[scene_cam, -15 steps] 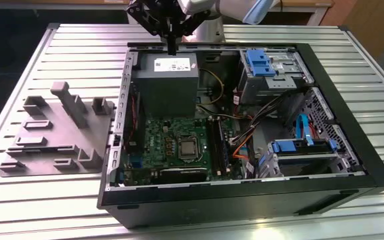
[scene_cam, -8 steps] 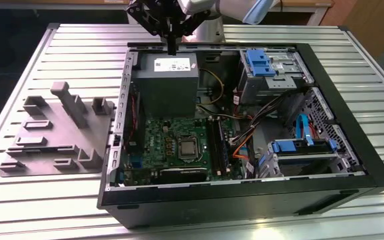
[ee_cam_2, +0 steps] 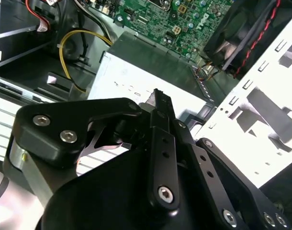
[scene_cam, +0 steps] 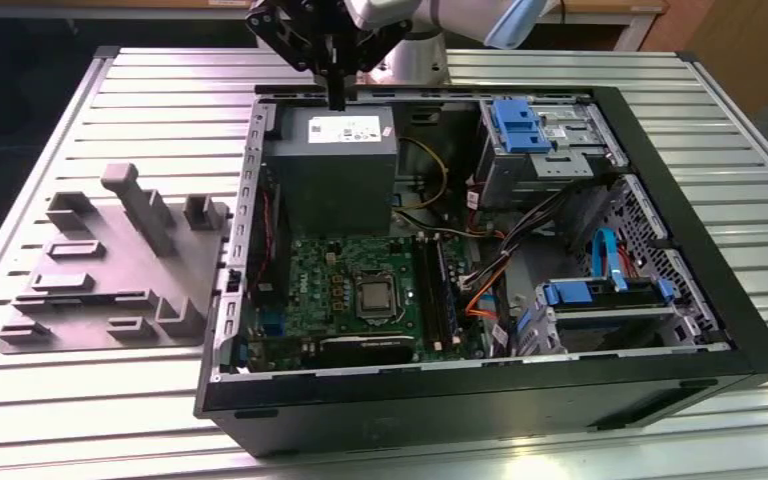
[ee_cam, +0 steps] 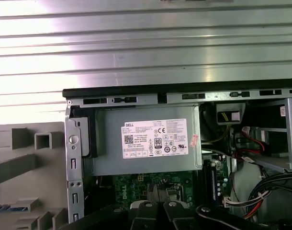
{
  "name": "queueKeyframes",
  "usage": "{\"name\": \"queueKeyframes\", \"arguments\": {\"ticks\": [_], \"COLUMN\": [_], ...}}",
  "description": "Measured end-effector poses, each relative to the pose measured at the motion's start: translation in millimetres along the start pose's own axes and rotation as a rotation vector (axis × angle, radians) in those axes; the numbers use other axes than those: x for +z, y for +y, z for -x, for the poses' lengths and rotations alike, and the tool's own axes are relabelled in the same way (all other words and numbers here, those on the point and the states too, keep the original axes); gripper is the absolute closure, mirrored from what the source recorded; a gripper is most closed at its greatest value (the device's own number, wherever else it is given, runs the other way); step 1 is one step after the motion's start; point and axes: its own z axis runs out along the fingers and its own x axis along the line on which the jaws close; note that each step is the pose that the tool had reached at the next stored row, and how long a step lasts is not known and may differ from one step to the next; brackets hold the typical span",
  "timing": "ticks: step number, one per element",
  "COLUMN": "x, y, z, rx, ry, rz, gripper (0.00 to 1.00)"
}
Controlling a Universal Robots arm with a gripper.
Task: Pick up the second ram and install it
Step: 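Reach for the second ram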
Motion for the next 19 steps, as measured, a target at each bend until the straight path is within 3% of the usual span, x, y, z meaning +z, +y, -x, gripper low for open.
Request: {"name": "queueKeyframes", "arguments": {"ticks": [19], "x": [0.7], "y": [-2.1], "z": [-27.0], "rx": [0.000], "ry": [0.0000], "rz": [0.0000], "gripper": [0.90]}}
